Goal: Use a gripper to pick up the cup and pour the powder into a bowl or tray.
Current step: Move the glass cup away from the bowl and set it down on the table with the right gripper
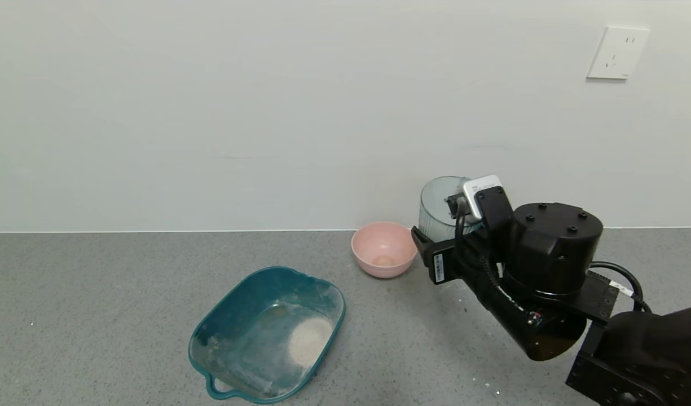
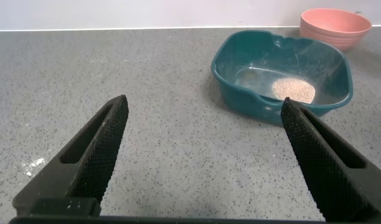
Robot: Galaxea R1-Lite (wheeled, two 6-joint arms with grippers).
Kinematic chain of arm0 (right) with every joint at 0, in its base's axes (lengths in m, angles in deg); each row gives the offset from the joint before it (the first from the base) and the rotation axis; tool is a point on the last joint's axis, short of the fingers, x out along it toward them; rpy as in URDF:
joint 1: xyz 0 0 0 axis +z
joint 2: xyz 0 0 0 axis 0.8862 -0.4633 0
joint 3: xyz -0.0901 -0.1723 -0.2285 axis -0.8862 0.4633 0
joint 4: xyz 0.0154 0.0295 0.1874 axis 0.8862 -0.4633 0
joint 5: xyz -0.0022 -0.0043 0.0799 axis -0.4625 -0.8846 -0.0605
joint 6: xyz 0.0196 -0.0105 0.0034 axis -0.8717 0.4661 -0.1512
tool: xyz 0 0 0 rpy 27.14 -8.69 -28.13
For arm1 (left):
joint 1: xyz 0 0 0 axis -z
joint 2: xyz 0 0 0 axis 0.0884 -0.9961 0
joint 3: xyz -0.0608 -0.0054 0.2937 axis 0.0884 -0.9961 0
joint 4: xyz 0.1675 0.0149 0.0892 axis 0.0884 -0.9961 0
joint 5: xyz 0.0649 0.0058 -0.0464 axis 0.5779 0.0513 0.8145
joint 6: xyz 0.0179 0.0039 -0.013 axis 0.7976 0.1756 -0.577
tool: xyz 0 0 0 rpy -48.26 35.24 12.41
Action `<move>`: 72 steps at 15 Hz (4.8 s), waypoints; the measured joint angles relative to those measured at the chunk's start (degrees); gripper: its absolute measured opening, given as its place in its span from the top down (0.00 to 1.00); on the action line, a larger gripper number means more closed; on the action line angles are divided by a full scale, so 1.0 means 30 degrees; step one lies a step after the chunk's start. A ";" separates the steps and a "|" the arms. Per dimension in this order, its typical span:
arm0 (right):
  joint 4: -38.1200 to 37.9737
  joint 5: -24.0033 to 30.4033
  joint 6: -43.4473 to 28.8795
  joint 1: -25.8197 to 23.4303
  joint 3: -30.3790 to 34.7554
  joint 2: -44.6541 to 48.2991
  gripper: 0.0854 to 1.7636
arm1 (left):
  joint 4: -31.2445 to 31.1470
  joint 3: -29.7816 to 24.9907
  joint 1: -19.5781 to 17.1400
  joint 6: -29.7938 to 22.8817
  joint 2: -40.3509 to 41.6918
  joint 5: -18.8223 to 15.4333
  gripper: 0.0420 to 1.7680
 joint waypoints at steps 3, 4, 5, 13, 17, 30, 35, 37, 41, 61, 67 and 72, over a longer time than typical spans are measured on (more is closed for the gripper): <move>0.0321 0.0138 -0.1487 -0.1378 0.0284 0.0126 0.25 | 0.0000 0.0000 0.0000 0.0000 0.0000 0.0000 0.00; 0.0406 0.0171 -0.1743 -0.1735 0.0358 0.0020 0.25 | 0.0000 0.0000 0.0000 0.0000 0.0000 0.0000 0.00; 0.0451 0.0280 -0.2028 -0.2024 0.0439 -0.0146 0.25 | 0.0000 0.0000 0.0000 0.0008 0.0000 0.0000 0.00; 0.0569 0.2389 -0.4368 -0.3722 0.0443 -0.2849 0.25 | -0.0008 0.0000 0.0000 0.0000 0.0000 0.0008 0.00; 0.1463 0.2849 -0.4376 -0.4624 -0.0138 -0.4771 0.25 | 0.0000 0.0000 0.0000 0.0000 0.0000 0.0000 0.00; 0.1552 0.4051 -0.3076 -0.5953 -0.3629 -0.8619 0.25 | 0.0000 0.0000 0.0000 0.0000 0.0000 0.0000 0.00; 0.1406 0.4185 -0.2970 -0.5998 -0.3978 -0.8940 0.25 | -0.0008 0.0000 0.0000 0.0000 0.0000 0.0000 0.00; 0.1398 0.4206 -0.2897 -0.5973 -0.4015 -0.9025 0.25 | 0.0000 0.0000 0.0000 0.0000 0.0000 0.0000 0.00; 0.1398 0.4226 -0.2861 -0.5965 -0.4129 -0.9370 0.25 | -0.0008 0.0000 0.0000 0.0000 0.0000 0.0000 0.00; 0.0882 0.4693 -0.2897 -0.6112 -0.3962 -0.9362 0.08 | -0.0008 0.0000 0.0000 0.0008 0.0000 0.0000 0.00; -0.3442 0.6079 -0.2926 -0.6396 -0.3373 -0.6871 0.05 | 0.0000 0.0000 0.0000 0.0000 0.0000 0.0000 0.00; -0.8021 0.7522 -0.2970 -0.6498 -0.2332 -0.2857 0.05 | 0.0000 0.0000 0.0000 0.0000 0.0000 0.0000 0.00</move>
